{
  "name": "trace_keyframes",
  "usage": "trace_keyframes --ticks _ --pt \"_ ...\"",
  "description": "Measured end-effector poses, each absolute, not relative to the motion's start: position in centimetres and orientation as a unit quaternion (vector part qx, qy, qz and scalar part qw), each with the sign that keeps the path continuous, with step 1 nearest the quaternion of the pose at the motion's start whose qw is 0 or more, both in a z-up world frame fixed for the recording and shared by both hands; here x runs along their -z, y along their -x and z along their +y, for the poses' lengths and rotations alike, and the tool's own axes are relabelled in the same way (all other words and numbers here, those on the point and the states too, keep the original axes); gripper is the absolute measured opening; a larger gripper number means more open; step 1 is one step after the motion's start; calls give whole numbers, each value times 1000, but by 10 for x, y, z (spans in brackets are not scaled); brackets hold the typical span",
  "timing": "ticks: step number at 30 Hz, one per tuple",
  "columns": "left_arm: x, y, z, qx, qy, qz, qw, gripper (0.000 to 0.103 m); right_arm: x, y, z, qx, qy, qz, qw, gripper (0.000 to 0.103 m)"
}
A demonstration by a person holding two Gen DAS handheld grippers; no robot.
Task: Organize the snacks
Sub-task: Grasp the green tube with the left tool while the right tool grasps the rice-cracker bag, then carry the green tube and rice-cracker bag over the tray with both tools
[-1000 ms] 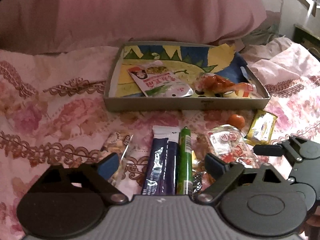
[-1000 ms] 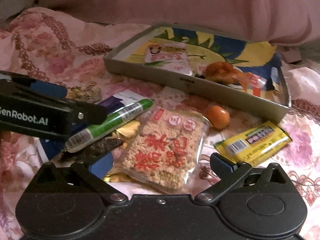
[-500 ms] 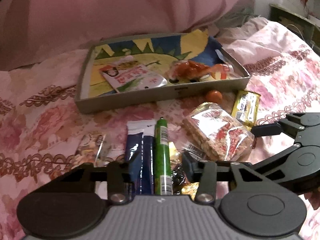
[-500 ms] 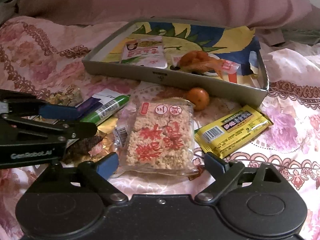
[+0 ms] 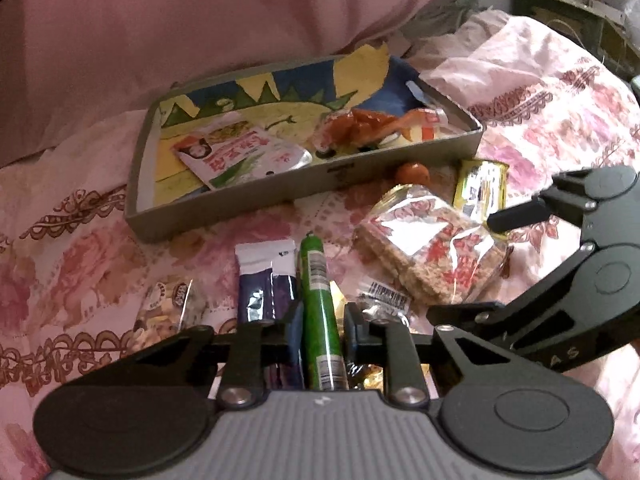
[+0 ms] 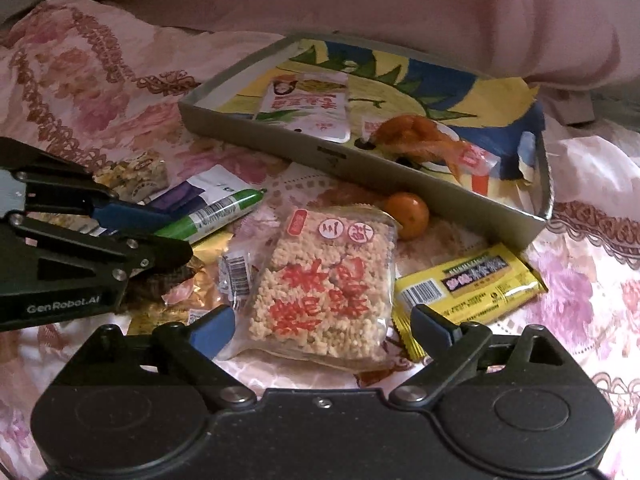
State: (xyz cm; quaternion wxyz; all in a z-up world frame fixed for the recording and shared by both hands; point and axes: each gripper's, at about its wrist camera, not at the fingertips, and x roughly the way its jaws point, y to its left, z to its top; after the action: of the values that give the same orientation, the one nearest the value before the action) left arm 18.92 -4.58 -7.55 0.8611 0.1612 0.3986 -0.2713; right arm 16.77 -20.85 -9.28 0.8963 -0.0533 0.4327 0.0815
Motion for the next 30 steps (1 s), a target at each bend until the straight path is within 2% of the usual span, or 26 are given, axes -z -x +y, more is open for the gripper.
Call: trace_keyframes --ticks 8,11,14,22,30 --pt "79 -196 -43 268 -153 407 860 24 102 -173 -207 -100 61 430 895 94" --pt "79 -196 -44 268 -152 408 860 24 103 -171 -207 -105 57 430 895 84" --pt "77 -197 -42 260 -140 413 861 19 99 -170 -207 -104 46 428 897 81" --pt "73 -205 -28 251 -63 448 856 18 90 -165 -208 -90 36 425 900 76" --pt "74 -214 -5 245 60 498 830 18 80 -158 -218 -88 -12 428 899 73"
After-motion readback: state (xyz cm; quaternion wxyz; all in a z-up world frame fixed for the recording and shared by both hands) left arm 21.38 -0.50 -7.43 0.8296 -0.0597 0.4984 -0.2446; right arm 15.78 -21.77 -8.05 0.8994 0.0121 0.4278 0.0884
